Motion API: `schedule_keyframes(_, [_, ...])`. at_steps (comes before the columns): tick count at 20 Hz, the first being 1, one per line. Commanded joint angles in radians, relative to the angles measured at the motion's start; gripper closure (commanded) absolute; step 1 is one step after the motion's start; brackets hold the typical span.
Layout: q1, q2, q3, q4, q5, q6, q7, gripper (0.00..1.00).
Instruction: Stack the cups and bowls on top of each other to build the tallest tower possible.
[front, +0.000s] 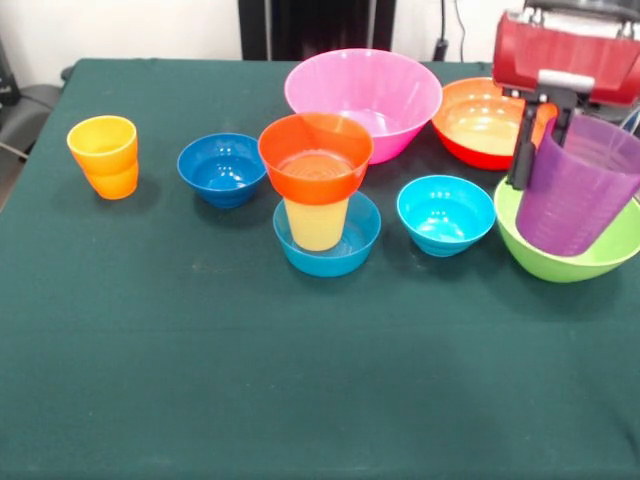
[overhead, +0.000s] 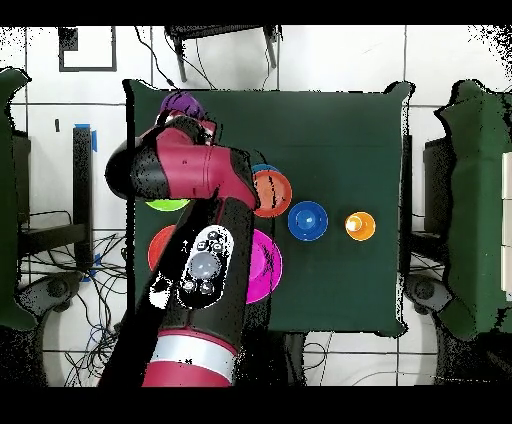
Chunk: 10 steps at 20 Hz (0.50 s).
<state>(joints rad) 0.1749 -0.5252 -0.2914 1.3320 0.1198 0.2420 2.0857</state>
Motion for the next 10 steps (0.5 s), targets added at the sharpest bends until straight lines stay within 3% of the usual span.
schedule_keyframes(1, [-0.046,-0.047,0.121,0.126,-0.014,0.14,0.043,1.0])
schedule_keyframes(10, [-0.14,-0.13,0.214,0.203,-0.033,0.193,-0.036,1.0])
